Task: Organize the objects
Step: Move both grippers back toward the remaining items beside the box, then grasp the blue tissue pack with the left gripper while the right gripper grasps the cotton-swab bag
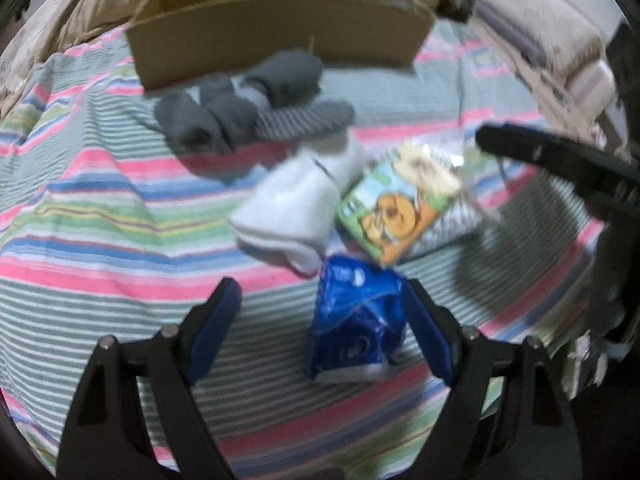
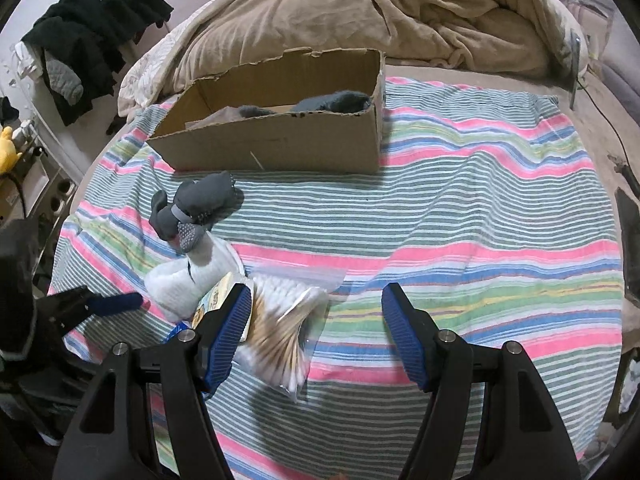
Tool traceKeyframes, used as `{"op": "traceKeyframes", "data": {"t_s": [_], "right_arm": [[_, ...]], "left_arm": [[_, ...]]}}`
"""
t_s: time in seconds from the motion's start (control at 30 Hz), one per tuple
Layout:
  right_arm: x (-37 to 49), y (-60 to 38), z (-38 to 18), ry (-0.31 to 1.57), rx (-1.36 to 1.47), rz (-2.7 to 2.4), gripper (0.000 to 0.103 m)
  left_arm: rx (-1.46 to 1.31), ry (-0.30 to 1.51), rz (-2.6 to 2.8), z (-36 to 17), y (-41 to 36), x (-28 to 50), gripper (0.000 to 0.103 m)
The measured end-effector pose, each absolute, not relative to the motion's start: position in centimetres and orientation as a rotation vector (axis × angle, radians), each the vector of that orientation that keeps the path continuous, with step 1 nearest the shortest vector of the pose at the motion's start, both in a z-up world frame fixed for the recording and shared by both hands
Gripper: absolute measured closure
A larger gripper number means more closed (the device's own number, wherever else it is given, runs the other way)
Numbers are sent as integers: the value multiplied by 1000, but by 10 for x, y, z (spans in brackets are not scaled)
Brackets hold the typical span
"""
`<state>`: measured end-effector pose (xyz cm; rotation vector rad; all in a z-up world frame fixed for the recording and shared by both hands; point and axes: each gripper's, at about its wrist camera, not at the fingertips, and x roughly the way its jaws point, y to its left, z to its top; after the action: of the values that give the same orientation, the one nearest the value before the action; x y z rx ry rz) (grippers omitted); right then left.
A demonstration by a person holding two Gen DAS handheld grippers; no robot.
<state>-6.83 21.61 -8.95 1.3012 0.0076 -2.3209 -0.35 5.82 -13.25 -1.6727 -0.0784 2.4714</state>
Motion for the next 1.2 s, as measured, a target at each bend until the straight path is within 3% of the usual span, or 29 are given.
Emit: {"op": "traceKeyframes", "data": {"t_s": [0.63, 0.7, 0.77, 0.83, 1.2], "right_arm": [[-67, 237, -94, -104, 1261, -2306, 32], [-68, 239, -95, -115, 1256, -2304, 32], [-69, 241, -96, -126, 1255, -2300, 32], [-70, 241, -97, -131, 1254, -2294, 32], [-75, 224, -117, -101, 1327, -2215, 32]], "left_arm": [[-1764, 386, 2425, -158, 113, 1, 20], [-1755, 430, 2443, -158, 114, 3, 36], [-1749, 424, 2462, -156, 111, 4, 47], [-1744, 394, 2476, -153, 107, 5, 50], [-1655, 175, 2549, -129, 74, 17, 54]]}}
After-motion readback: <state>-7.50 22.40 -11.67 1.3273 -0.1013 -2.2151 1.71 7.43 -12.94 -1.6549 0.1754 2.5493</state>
